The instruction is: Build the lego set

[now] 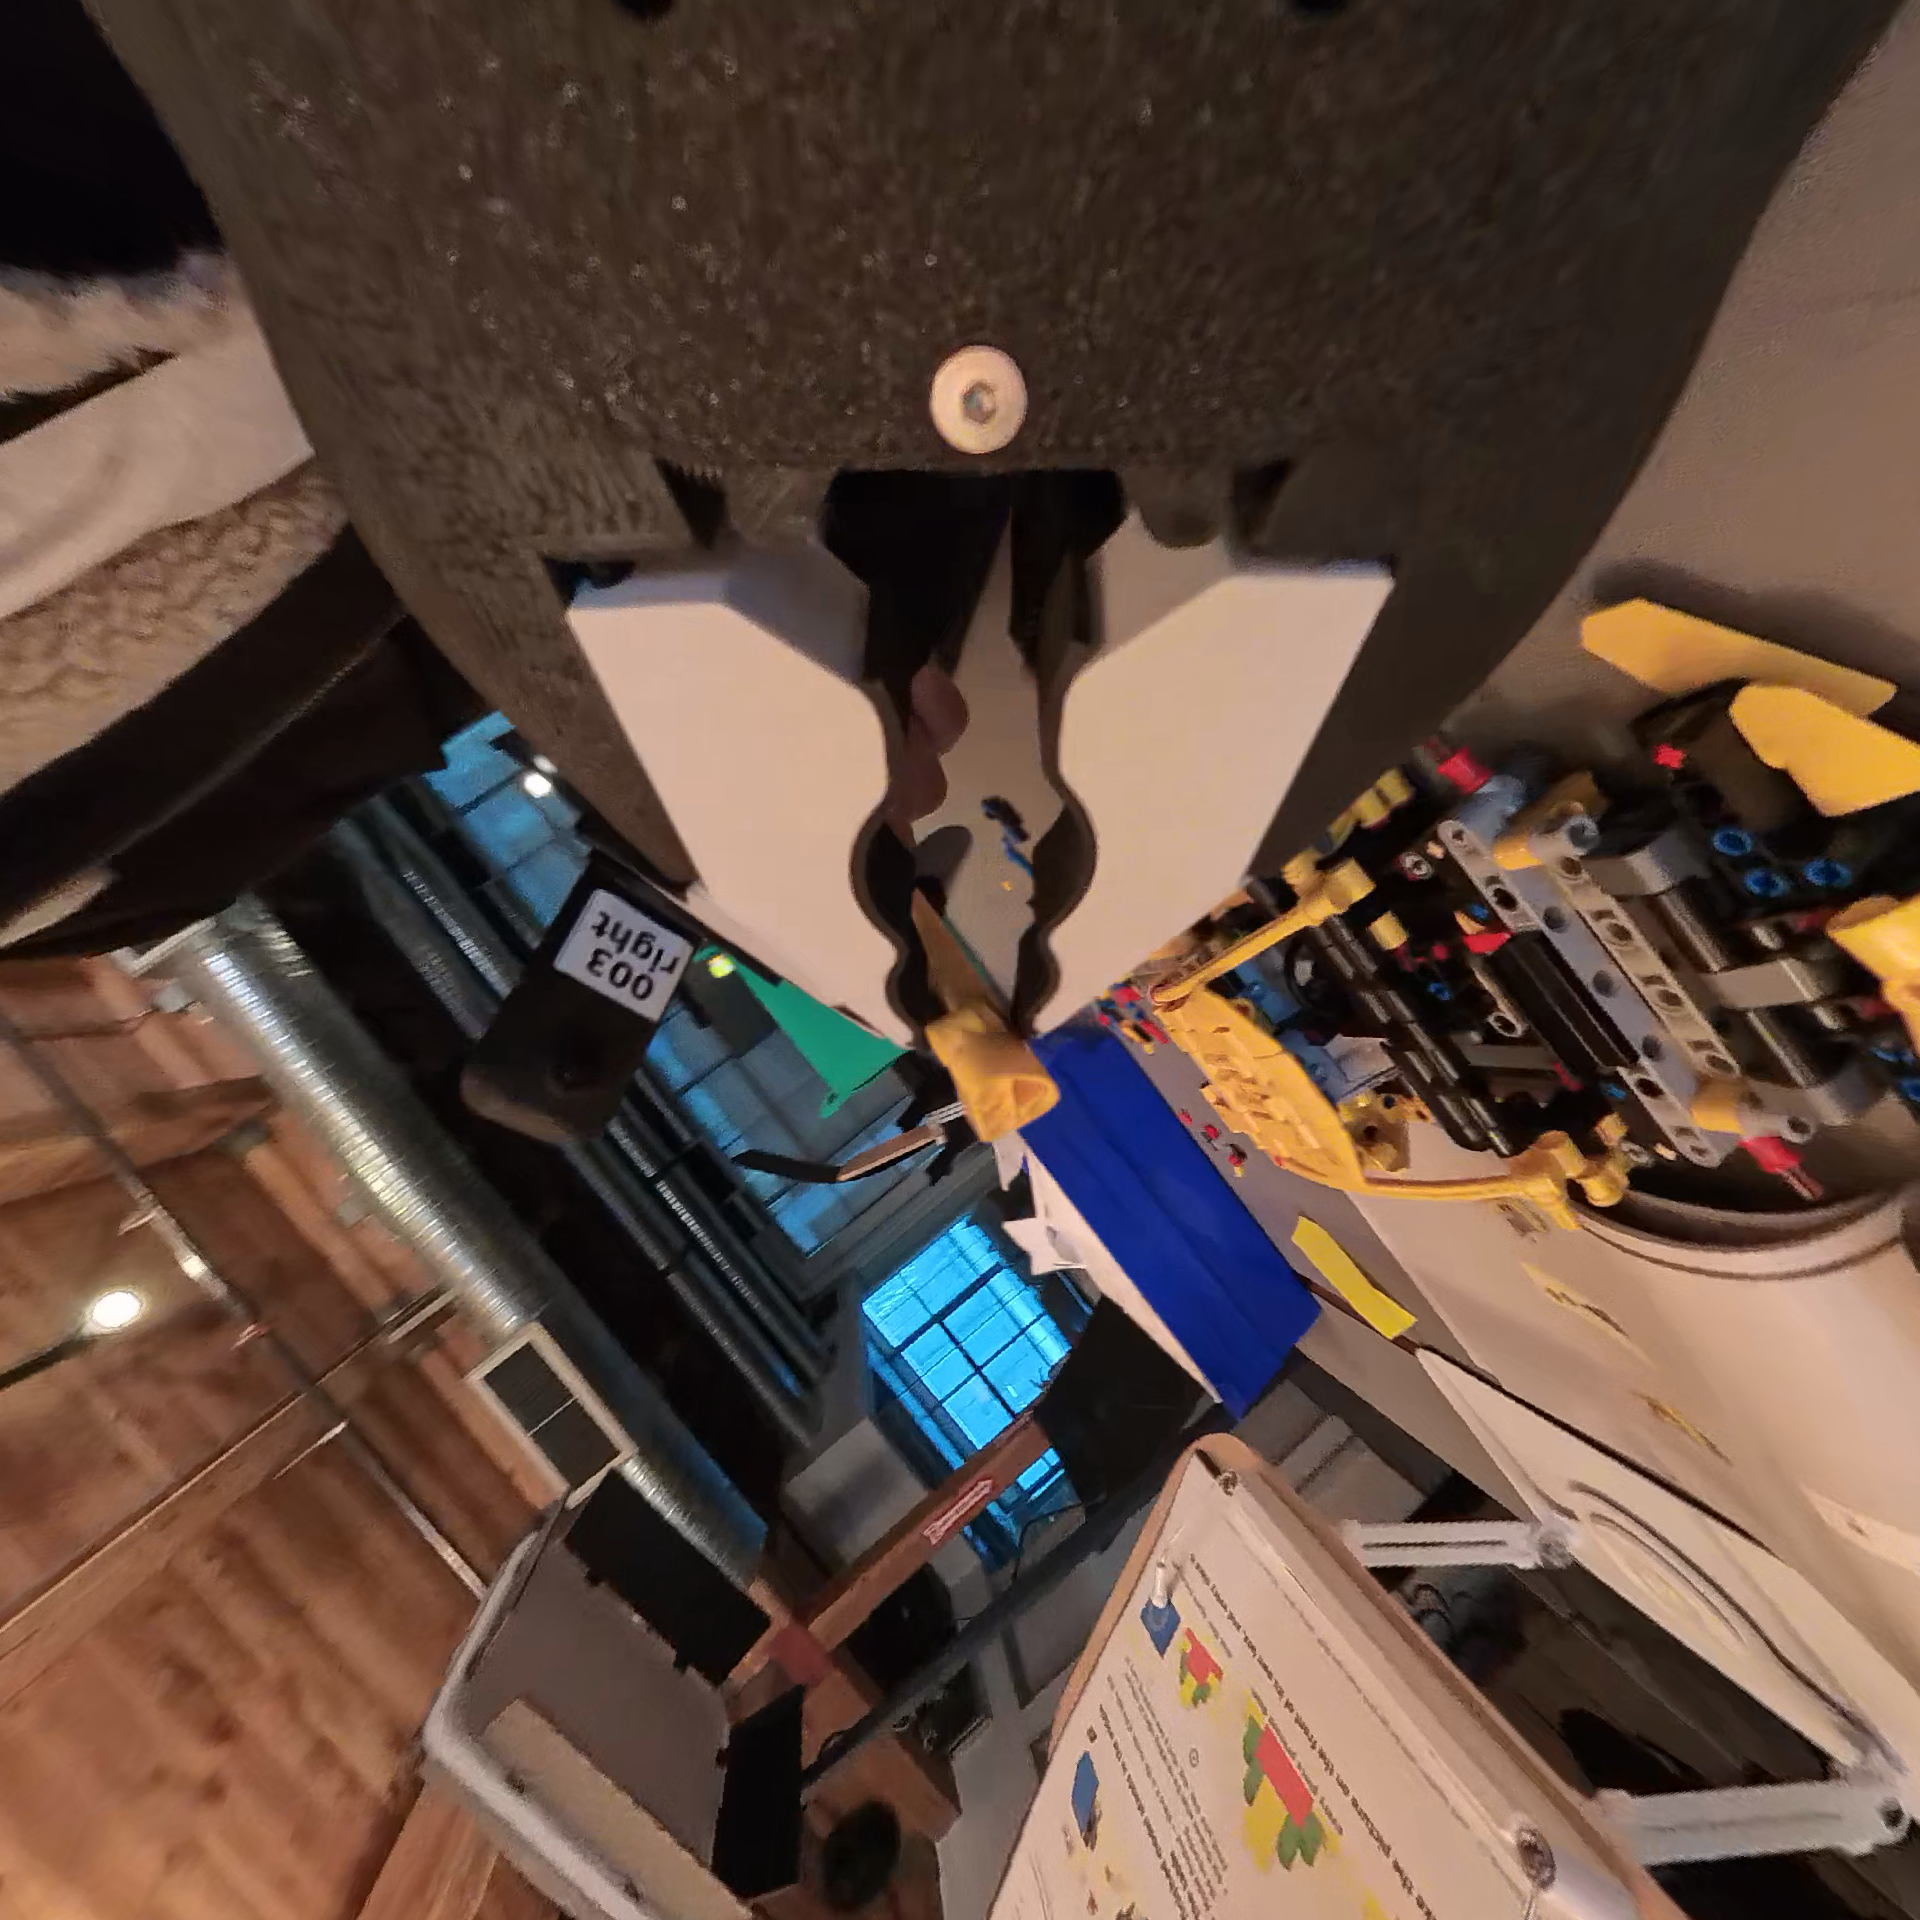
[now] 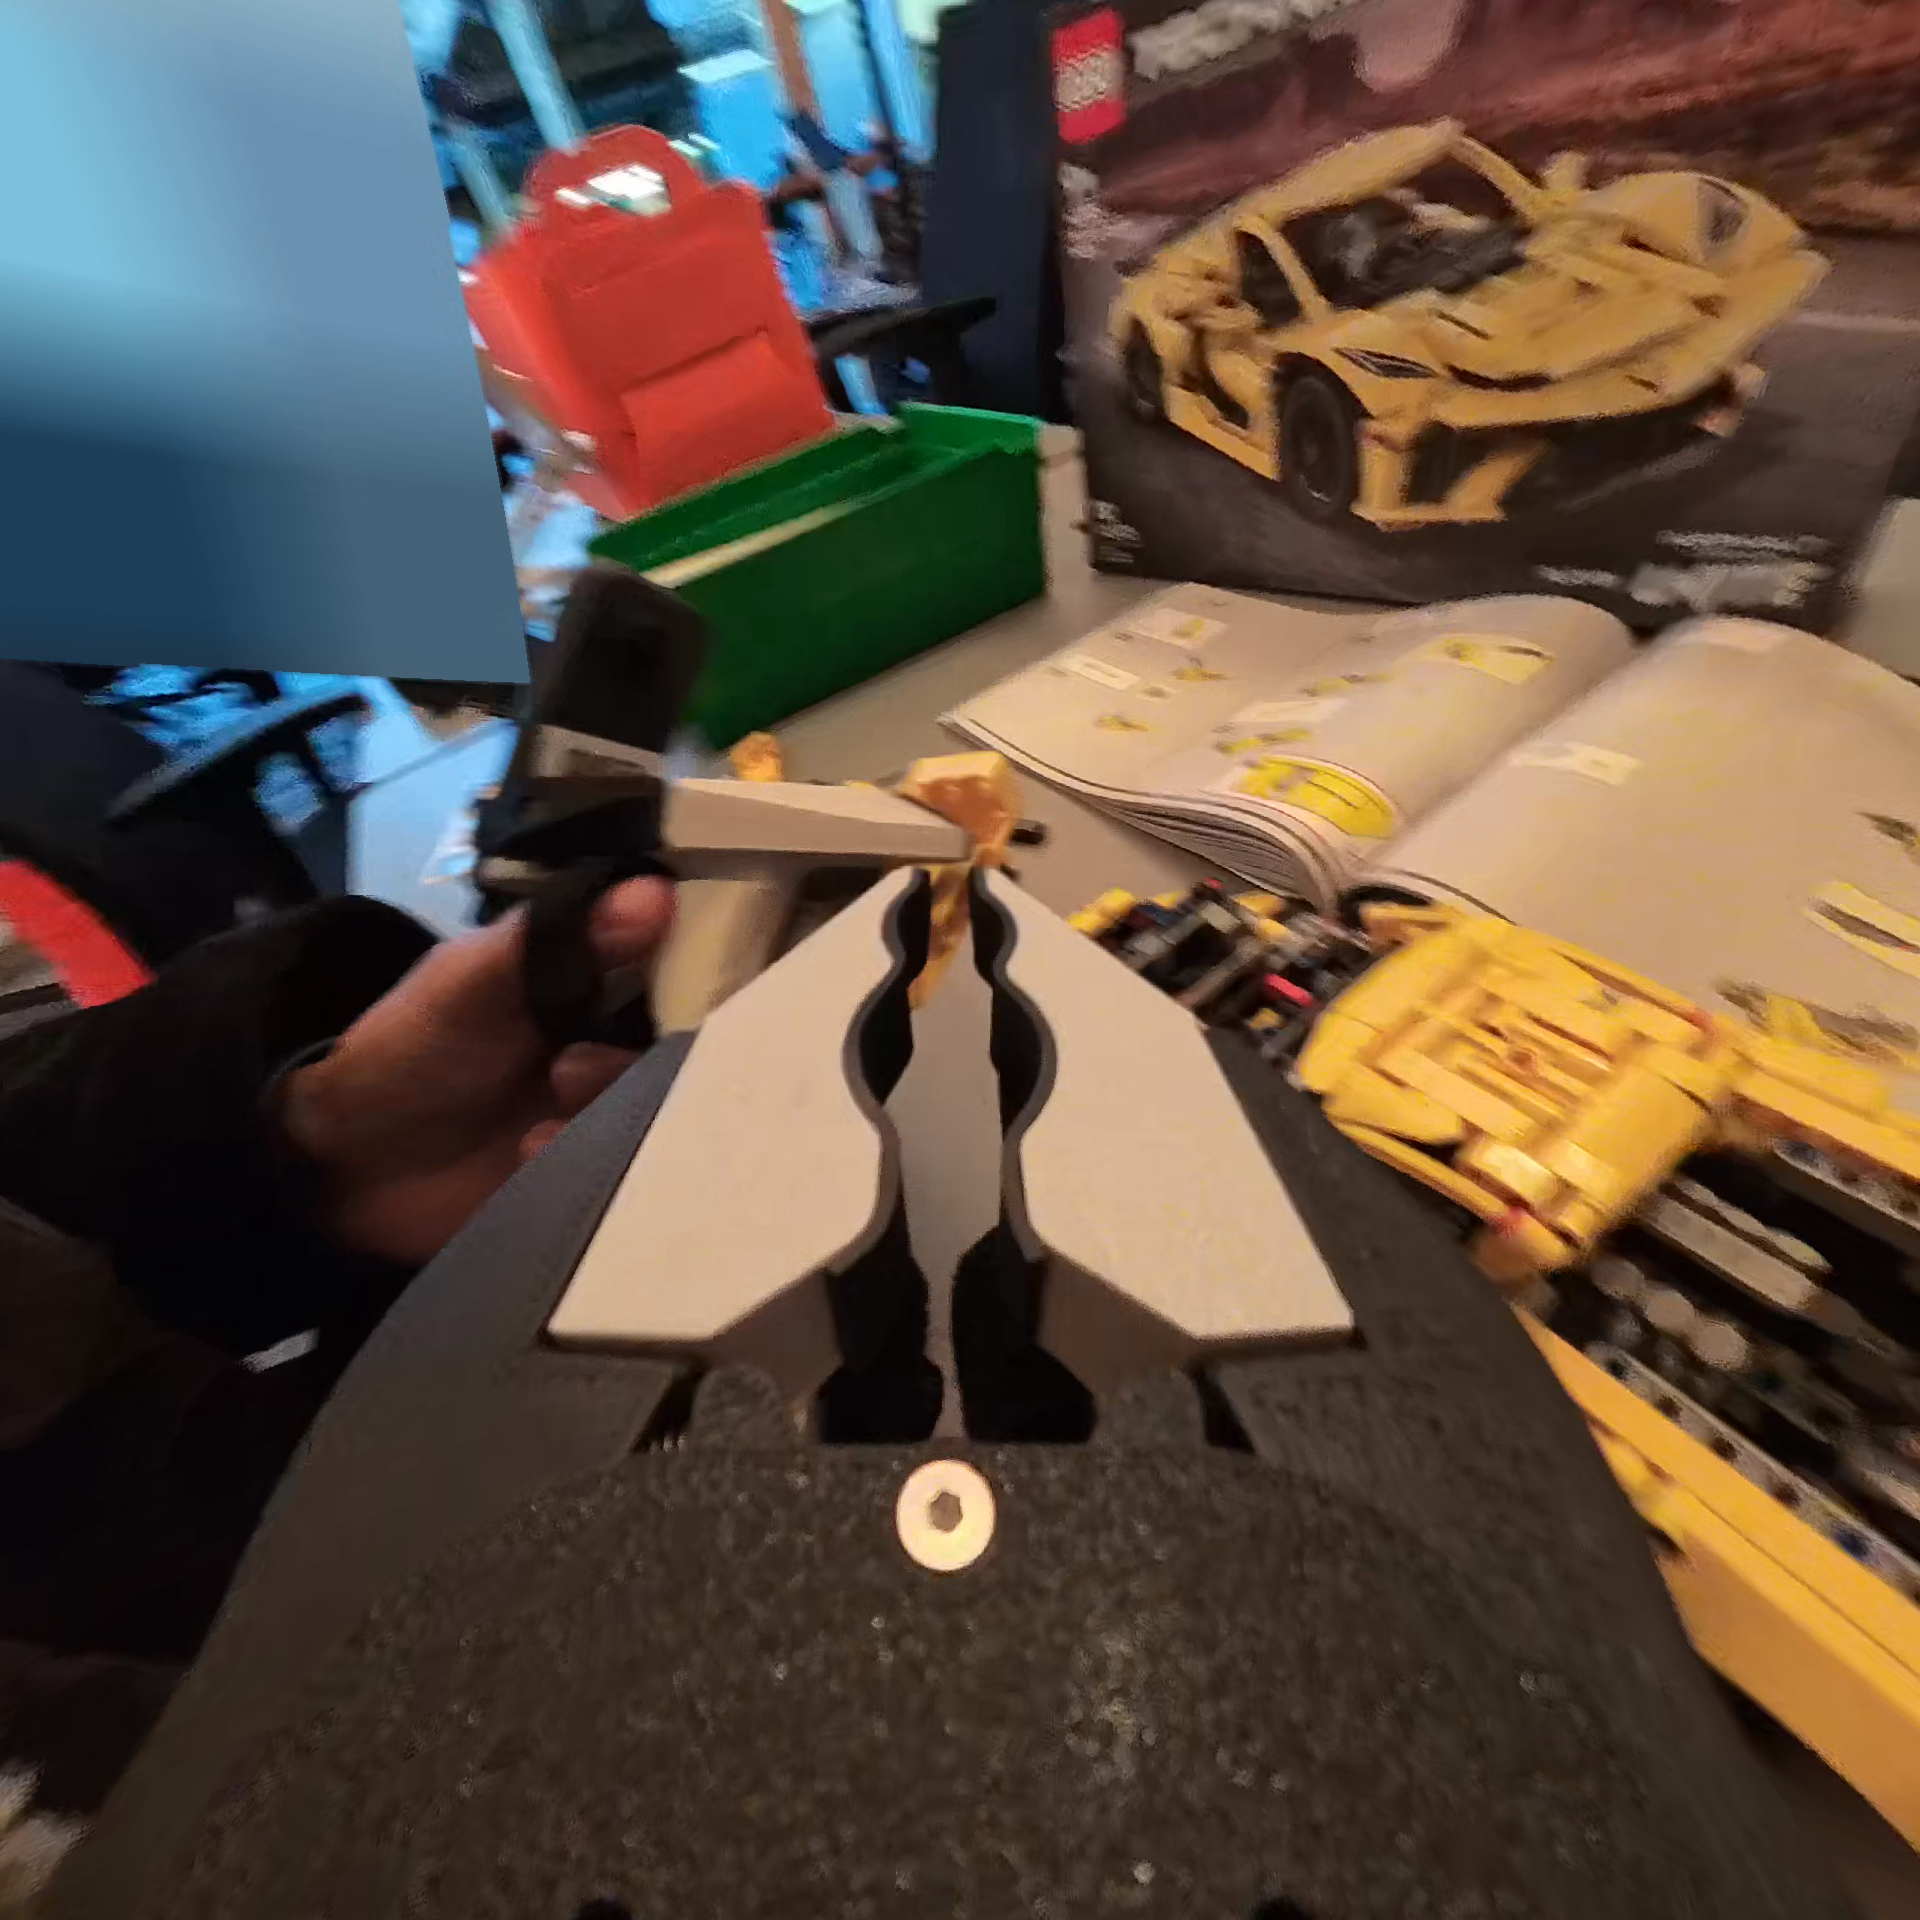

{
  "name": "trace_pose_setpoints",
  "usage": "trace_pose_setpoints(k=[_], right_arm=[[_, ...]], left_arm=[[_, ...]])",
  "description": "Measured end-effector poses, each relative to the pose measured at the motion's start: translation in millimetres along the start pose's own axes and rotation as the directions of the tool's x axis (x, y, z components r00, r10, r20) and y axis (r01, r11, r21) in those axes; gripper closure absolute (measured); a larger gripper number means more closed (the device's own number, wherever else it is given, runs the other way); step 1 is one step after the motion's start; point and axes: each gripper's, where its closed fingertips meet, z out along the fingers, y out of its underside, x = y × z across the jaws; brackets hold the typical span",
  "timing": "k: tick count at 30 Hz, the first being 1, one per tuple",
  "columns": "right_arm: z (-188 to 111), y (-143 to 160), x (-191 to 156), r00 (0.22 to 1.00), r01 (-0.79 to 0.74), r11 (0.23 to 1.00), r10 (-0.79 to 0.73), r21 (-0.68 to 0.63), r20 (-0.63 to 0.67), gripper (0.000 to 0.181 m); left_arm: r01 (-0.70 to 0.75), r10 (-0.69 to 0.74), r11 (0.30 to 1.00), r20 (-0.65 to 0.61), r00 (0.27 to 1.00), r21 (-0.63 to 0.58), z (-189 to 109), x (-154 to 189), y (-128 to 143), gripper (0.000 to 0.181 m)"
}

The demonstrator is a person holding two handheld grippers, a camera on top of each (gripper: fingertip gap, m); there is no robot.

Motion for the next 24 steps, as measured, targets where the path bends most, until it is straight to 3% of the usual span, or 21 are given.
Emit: trace_pose_setpoints(k=[3,6,11,13,14,16,19,21,24], right_arm=[[-1.2,-0.5,-14.3,0.996,0.029,1.000,-0.029,0.004,0.081,0.168],[-9.6,-9.1,-17.8,0.989,-0.013,0.999,0.006,0.043,0.148,0.164],[-16.8,-15.1,-11.7,0.903,-0.266,0.962,0.272,-0.064,0.333,0.158],[-19.9,-24.8,-6.5,0.864,-0.321,0.943,0.329,-0.087,0.380,0.151],[-17.9,-20.8,-5.7,0.846,-0.333,0.930,0.367,-0.152,0.387,0.144],[-16.7,-14.4,-13.3,0.800,-0.335,0.907,0.417,-0.255,0.432,0.147],[-14.9,3.0,-22.2,0.789,-0.284,0.888,0.431,-0.363,0.438,0.165],[-11.9,5.6,-18.2,0.800,-0.300,0.881,0.441,-0.365,0.407,0.166],[-4.7,-7.5,5.0,0.813,-0.423,0.873,0.484,-0.241,0.323,0.166]], left_arm=[[0.122,-0.118,0.992,-0.104,0.988,0.028,-5.4,5.6,-7.8,0.170],[0.156,-0.152,0.988,-0.158,0.976,0.010,-9.2,9.0,-11.9,0.171],[0.070,-0.072,0.997,-0.233,0.970,-0.020,-8.4,27.6,-10.3,0.171],[0.023,-0.042,0.996,-0.222,0.974,-0.086,-5.6,29.4,0.3,0.171],[-0.021,-0.005,0.992,-0.207,0.978,-0.121,-4.1,29.4,6.9,0.171],[-0.123,0.083,0.972,-0.196,0.977,-0.200,-1.6,32.4,21.6,0.170],[-0.236,0.197,0.930,-0.163,0.967,-0.280,0.7,28.6,37.0,0.170],[-0.239,0.208,0.926,-0.134,0.969,-0.291,1.2,23.9,38.4,0.170],[-0.137,0.119,0.967,-0.094,0.988,-0.215,2.5,17.1,26.1,0.164]])
